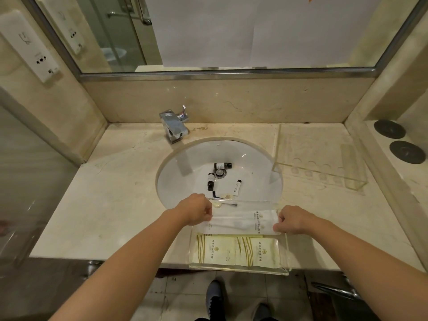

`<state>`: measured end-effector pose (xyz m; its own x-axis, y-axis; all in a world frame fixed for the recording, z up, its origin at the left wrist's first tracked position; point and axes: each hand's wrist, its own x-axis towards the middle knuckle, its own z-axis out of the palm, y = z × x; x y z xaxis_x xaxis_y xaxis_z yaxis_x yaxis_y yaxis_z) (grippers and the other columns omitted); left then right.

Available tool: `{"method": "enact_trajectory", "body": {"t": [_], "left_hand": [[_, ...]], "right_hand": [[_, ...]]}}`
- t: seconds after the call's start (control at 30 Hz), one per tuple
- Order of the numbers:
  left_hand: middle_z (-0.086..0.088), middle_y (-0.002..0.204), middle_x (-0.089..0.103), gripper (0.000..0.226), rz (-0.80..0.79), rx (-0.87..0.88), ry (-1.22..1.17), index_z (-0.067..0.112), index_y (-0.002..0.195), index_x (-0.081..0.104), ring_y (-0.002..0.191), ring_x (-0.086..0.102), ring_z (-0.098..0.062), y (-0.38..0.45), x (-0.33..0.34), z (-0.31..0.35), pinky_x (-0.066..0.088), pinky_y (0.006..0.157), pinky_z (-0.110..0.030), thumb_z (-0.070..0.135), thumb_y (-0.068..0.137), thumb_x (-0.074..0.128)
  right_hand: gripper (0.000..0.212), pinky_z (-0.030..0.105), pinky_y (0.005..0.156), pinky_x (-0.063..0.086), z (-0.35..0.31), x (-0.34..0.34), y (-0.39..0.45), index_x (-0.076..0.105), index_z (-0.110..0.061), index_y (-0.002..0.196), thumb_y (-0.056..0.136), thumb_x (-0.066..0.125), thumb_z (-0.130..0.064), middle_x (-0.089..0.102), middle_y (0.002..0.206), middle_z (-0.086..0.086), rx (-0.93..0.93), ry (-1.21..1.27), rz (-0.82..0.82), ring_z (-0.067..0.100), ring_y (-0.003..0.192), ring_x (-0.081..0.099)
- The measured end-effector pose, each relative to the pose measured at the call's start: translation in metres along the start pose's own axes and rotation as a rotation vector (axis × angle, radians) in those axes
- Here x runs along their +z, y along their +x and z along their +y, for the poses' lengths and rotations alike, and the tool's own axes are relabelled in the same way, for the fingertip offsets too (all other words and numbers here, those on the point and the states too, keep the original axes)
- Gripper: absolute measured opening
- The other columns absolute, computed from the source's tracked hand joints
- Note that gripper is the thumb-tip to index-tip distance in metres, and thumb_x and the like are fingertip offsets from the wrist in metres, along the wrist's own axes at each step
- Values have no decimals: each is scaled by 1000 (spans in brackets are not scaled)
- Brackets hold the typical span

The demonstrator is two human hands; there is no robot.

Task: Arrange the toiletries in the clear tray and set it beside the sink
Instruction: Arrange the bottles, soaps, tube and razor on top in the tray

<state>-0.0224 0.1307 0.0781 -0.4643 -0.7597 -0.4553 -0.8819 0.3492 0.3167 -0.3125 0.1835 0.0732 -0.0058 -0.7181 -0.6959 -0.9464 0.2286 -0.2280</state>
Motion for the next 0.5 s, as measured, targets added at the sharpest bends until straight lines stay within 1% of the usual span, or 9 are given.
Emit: {"method": "enact_trajectory", "body": {"t": [0.03, 0.1, 0.2, 0.27, 0.3, 0.4, 0.5], "left_hand": [[-3, 108, 58, 16, 29, 4, 29, 17, 99, 71, 103, 49, -18, 0, 0, 0, 43, 82, -30, 26, 89, 64], [-3, 109, 54, 17, 75, 1, 52, 19, 98, 68, 107, 46, -20, 1, 1, -3, 43, 83, -32, 31, 88, 64], [-2, 103, 51, 20, 90, -20, 13, 19, 93, 65, 105, 46, -20, 1, -1, -6, 43, 81, -33, 37, 85, 66], [1, 98, 47, 20, 61, -26, 7, 21, 86, 62, 99, 45, -18, 0, -3, -9, 43, 78, -31, 39, 81, 69], [2, 97, 47, 20, 41, -23, 24, 21, 85, 62, 97, 43, -17, -1, -3, -12, 43, 78, -30, 39, 81, 70], [2, 95, 46, 17, 5, -12, 63, 18, 89, 65, 94, 43, -16, -3, -1, -18, 44, 80, -32, 34, 83, 69], [3, 95, 44, 13, 7, -9, 60, 17, 89, 65, 92, 41, -16, -2, 1, -21, 45, 81, -34, 28, 84, 68]], "right_hand": [[30, 29, 64, 39, -2, 0, -1, 49, -23, 62, 80, 65, -41, 53, 68, -7, 2, -14, -7, 12, 65, 50], [35, 28, 62, 38, -7, -2, -4, 48, -24, 64, 81, 62, -51, 53, 69, -8, 14, -59, 10, 11, 66, 50], [38, 28, 61, 41, -14, 0, -7, 50, -24, 68, 79, 58, -60, 57, 71, -8, 2, -160, 181, 14, 69, 56], [33, 29, 61, 43, -18, 2, -7, 48, -26, 73, 79, 58, -57, 59, 74, -8, -54, -173, 284, 14, 71, 57], [30, 29, 60, 43, -20, 3, -6, 48, -26, 77, 80, 58, -54, 60, 76, -7, -89, -169, 307, 15, 72, 58], [20, 29, 62, 41, -24, 9, -4, 51, -27, 86, 83, 58, -45, 62, 82, -6, -186, -187, 291, 17, 78, 59], [14, 29, 61, 39, -23, 17, 1, 50, -29, 84, 87, 56, -41, 63, 86, -6, -229, -212, 287, 16, 79, 59]]}}
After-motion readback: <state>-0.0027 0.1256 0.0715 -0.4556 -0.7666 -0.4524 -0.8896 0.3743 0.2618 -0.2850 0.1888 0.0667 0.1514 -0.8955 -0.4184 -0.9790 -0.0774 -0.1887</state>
